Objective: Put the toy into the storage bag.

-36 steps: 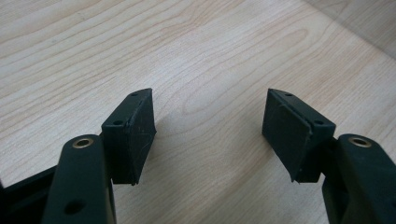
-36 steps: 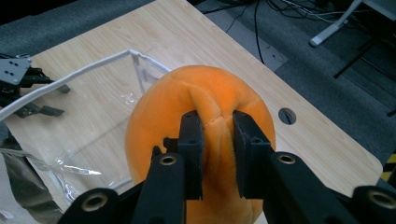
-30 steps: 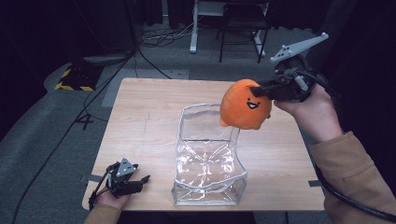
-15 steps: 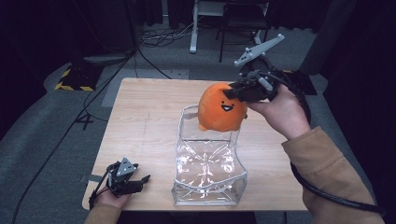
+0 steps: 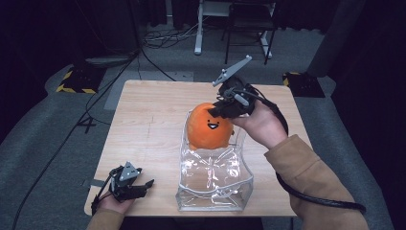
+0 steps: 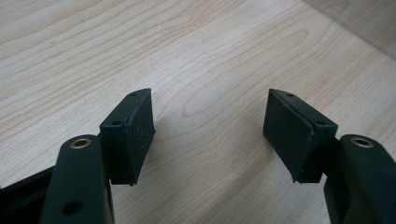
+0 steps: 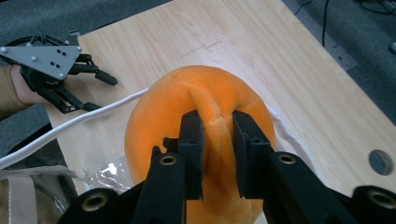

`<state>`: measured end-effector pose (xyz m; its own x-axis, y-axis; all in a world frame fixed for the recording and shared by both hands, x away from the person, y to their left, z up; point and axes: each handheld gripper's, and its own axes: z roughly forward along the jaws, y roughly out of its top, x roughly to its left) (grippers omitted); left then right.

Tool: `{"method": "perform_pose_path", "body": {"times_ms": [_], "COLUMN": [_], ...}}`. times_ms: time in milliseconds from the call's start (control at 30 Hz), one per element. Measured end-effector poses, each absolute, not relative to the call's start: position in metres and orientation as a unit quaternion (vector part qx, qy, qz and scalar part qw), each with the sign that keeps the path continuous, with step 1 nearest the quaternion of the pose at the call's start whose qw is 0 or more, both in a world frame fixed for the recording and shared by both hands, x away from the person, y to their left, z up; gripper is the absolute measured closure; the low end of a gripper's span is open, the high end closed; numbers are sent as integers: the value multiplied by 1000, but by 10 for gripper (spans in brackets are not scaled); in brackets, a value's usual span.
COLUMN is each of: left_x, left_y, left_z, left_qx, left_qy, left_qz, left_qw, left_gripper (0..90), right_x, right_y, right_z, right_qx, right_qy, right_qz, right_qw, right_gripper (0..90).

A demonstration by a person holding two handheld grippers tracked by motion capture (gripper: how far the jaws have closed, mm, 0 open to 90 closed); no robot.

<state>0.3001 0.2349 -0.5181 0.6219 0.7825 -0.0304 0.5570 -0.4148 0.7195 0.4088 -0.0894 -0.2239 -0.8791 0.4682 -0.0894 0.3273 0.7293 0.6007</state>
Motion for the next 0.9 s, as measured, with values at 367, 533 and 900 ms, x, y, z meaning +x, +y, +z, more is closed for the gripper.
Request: {"method": "perform_pose_path", "body": {"times_ms": [367, 533, 900], "left_x": [300, 300, 300], "left_y": [235, 235, 234], "left_z": [-518, -518, -518], "left_qx": [826, 825, 825], "left_qy": [406, 407, 407], "left_qz": [158, 158, 159], "left_qw": [359, 359, 360], "left_gripper": [340, 340, 339], "right_x": [417, 419, 425], "right_y": [-76, -72, -62], "right_z": [-254, -269, -299], "right_qx": [218, 219, 220], "right_qy": [930, 934, 945], "right_qz": [283, 270, 236], "right_qw": [90, 80, 58], "right_gripper": [750, 751, 748]}}
